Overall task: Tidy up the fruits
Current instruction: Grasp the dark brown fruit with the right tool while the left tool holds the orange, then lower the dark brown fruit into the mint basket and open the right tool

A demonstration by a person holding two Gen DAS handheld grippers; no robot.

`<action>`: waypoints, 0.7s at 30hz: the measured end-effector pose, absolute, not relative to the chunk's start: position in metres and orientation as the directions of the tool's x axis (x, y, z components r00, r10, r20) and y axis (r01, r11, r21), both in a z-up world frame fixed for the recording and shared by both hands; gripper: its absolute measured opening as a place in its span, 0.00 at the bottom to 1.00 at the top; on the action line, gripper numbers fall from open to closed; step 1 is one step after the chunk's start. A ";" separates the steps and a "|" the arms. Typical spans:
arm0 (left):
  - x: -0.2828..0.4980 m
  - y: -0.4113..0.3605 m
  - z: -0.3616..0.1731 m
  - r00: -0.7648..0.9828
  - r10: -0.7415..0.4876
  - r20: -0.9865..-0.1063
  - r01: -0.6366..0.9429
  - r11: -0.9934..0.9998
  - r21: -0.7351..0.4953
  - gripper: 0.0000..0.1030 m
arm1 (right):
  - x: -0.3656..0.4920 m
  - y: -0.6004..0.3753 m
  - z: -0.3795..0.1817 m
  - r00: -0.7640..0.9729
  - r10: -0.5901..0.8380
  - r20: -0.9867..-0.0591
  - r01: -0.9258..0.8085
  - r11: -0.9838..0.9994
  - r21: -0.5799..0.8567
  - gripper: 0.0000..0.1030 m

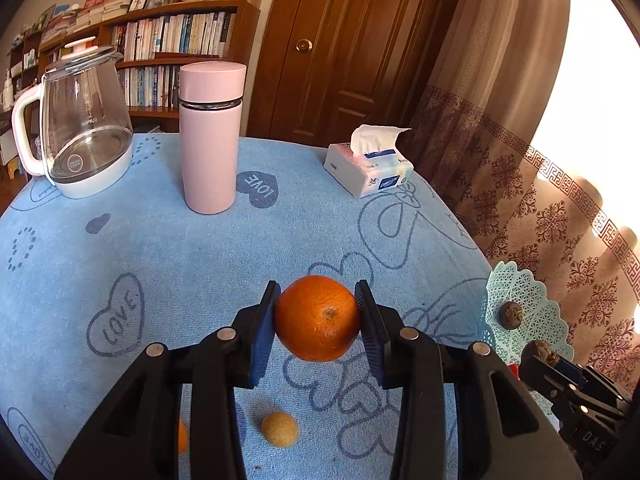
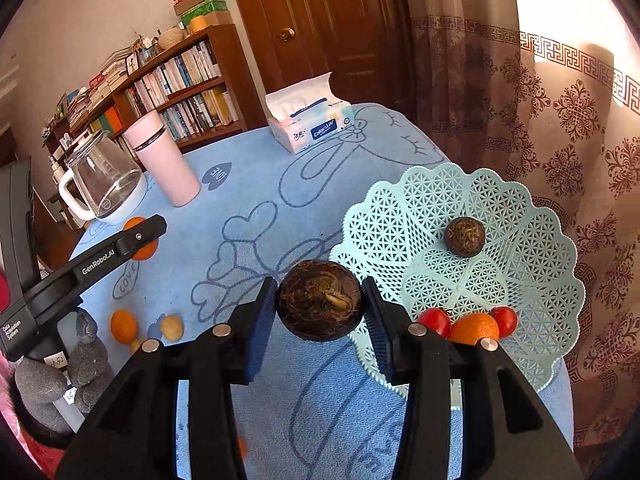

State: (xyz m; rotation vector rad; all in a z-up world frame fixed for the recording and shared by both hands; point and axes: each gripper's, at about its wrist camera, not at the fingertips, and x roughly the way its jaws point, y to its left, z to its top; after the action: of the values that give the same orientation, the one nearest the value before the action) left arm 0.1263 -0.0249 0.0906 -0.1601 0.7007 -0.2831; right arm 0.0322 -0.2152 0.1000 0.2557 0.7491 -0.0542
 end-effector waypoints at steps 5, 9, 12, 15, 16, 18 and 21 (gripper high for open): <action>0.124 -0.029 0.091 0.727 -0.318 -0.608 0.217 0.947 -0.237 0.38 | 0.038 -0.257 0.094 0.715 -0.010 -0.699 0.238 0.944 0.229 0.43; 0.121 -0.032 0.092 0.727 -0.324 -0.605 0.229 0.946 -0.231 0.38 | 0.044 -0.288 0.084 0.686 -0.046 -0.727 0.313 0.920 0.237 0.43; 0.121 -0.035 0.091 0.725 -0.325 -0.607 0.233 0.945 -0.227 0.38 | 0.047 -0.304 0.076 0.665 -0.077 -0.743 0.352 0.909 0.221 0.43; 0.121 -0.037 0.090 0.723 -0.326 -0.609 0.237 0.945 -0.224 0.38 | 0.049 -0.316 0.068 0.645 -0.096 -0.758 0.382 0.900 0.211 0.43; 0.120 -0.037 0.090 0.723 -0.326 -0.609 0.239 0.945 -0.223 0.38 | 0.049 -0.319 0.066 0.640 -0.099 -0.762 0.388 0.897 0.209 0.43; 0.120 -0.038 0.089 0.722 -0.326 -0.610 0.240 0.945 -0.221 0.38 | 0.050 -0.322 0.061 0.632 -0.104 -0.768 0.398 0.894 0.206 0.43; 0.121 -0.040 0.088 0.720 -0.326 -0.613 0.242 0.945 -0.218 0.38 | 0.051 -0.325 0.057 0.624 -0.105 -0.774 0.401 0.894 0.201 0.43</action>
State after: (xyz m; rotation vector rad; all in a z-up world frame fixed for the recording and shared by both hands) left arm 0.1207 -0.0397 0.0878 -0.1252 0.6997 -0.3149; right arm 0.0512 -0.3249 0.0571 0.3758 0.8523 -0.2984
